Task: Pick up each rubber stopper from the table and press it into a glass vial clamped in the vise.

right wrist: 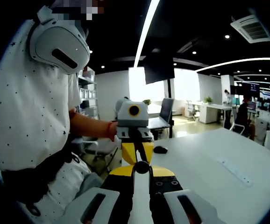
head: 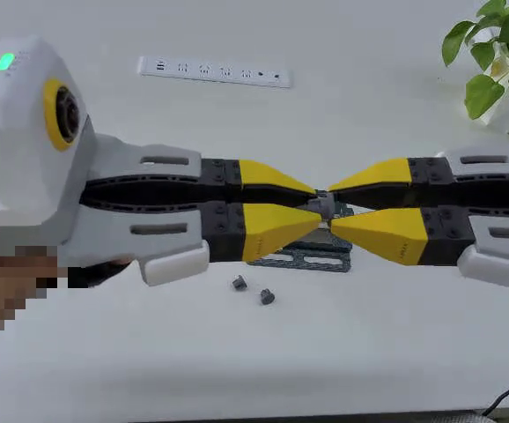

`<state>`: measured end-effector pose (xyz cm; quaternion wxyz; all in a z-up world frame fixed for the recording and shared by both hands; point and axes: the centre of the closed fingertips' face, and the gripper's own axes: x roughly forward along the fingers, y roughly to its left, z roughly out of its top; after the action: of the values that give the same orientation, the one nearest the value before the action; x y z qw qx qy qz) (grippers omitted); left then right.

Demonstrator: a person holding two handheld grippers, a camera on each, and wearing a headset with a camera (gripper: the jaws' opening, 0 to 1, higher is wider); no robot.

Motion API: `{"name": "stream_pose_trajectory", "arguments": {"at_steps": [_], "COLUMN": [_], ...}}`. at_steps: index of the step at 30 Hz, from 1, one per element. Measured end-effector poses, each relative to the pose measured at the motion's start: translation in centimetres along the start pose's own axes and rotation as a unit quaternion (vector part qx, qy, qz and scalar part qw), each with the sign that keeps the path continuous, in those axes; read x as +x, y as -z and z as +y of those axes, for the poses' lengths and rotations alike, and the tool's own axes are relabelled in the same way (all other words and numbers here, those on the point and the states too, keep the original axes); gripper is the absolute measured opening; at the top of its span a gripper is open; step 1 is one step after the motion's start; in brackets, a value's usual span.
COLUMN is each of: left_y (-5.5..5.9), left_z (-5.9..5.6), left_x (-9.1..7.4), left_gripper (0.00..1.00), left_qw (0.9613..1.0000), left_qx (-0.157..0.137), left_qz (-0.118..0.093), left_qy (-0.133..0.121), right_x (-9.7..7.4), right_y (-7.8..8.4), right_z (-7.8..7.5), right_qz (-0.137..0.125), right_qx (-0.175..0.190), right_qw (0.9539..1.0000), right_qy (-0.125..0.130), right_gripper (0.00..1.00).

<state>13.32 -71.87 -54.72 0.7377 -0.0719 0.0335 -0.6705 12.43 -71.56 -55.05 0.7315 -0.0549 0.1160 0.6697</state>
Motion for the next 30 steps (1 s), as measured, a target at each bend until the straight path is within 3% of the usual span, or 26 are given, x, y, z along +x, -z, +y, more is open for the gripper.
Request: {"name": "stream_pose_trajectory", "arguments": {"at_steps": [17, 30], "left_y": [0.9, 1.3], "left_z": [1.0, 0.9], "left_x": [-0.6, -0.5], "left_gripper": [0.04, 0.05], "left_qw": [1.0000, 0.9999], "left_qx": [-0.003, -0.006], "left_qz": [0.000, -0.001], "left_qy": [-0.002, -0.012], "right_x": [0.3, 0.6], "right_y": [0.4, 1.2], "right_z": [-0.2, -0.8], "right_qz": [0.014, 0.035], "right_qx": [-0.002, 0.003], "right_qw": [0.9999, 0.9994], "right_qy": [-0.002, -0.002], "right_gripper": [0.06, 0.06]}}
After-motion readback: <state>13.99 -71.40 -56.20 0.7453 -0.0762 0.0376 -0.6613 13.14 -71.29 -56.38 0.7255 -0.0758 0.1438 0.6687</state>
